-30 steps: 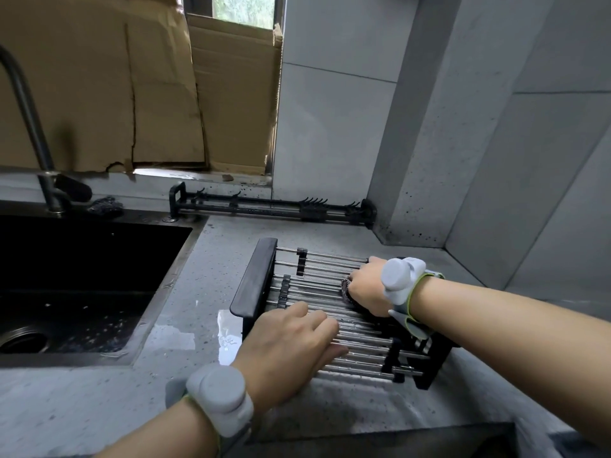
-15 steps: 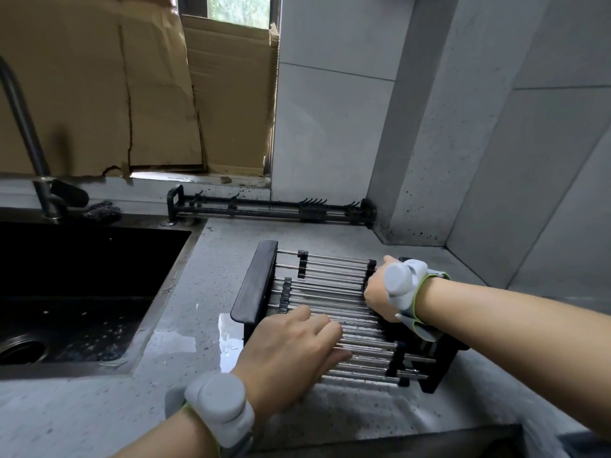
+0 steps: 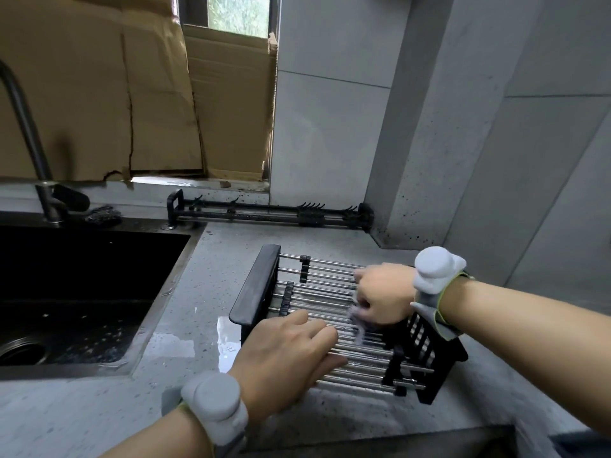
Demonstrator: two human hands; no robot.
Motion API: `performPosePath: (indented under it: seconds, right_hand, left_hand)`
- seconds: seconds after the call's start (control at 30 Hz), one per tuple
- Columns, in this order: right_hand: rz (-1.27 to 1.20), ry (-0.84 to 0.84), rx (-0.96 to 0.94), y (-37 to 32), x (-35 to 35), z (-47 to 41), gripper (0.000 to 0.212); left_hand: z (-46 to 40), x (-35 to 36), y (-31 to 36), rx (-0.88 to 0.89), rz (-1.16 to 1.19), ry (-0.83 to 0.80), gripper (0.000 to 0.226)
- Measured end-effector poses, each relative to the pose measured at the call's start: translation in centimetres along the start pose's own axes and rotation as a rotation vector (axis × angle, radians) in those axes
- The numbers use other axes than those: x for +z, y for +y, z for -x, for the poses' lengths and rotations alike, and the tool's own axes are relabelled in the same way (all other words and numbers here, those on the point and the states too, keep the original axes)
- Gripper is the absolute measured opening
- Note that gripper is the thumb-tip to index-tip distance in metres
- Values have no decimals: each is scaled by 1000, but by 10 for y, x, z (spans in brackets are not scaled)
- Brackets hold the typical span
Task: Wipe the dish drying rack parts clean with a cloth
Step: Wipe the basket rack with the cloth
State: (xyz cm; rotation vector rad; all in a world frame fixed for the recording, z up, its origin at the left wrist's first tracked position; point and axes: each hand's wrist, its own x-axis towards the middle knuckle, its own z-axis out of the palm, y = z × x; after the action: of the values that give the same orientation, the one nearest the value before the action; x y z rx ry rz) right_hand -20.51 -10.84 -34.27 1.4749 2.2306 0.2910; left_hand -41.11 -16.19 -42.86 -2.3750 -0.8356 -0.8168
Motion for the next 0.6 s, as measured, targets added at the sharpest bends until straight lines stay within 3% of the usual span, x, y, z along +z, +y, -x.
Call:
performPosePath:
  seconds: [0.23,0.37,0.43,0.53,0.6]
  right_hand:
    - [-246,399,-104,-30,-23,-36,13]
    - [-544,347,-258,-52,-17,-54,37]
    - [-582,323,-317,-50,-7,-54,39]
    - [-464,310,-447,-39,12,-48,27]
    - [-315,280,-483,-30,26,-43,43]
  left_hand:
    - [1,0,1,7,3,20,37]
    - [0,2,2,-7,-11,24,37]
    - [1,3,2,2,-11,35,38]
    - [1,5,1,13,-13,64,38]
    - [1,7,1,20,-11,80,38]
